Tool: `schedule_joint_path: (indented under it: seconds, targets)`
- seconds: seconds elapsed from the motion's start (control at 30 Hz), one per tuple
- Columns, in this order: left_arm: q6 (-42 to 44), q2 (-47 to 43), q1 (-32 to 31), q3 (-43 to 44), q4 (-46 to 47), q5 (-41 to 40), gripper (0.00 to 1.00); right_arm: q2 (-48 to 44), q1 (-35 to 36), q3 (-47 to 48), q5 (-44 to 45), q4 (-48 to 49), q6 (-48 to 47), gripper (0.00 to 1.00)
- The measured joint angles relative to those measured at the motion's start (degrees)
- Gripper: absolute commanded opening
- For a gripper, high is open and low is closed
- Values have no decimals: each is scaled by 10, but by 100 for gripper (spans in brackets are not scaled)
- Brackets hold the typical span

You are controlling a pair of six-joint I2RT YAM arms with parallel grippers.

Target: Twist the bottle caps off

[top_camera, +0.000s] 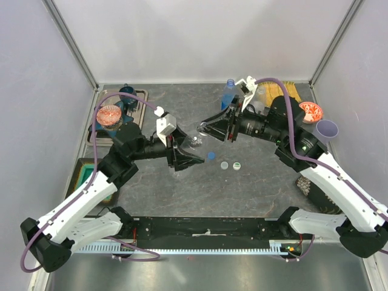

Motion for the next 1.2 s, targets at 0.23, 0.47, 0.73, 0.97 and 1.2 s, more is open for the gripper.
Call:
schedule_joint_path:
  seconds: [0.23, 0.47, 0.73, 0.97, 1.2]
  targets:
    - [-158, 50, 53, 1, 132, 285, 34, -47, -2, -41, -125, 54, -37, 0]
    - [-272, 92, 54, 1, 255, 404, 33, -72, -1, -70, -205, 89, -74, 0]
    - [-302, 104, 54, -1, 280, 438, 33, -78, -1, -84, -229, 97, -104, 17]
    - [-211, 102, 58, 21, 167, 394, 30, -75, 3, -62, -156, 17, -89, 83]
    - [-86, 82, 60, 60, 31, 308, 34, -44, 4, 60, 0, -61, -62, 95]
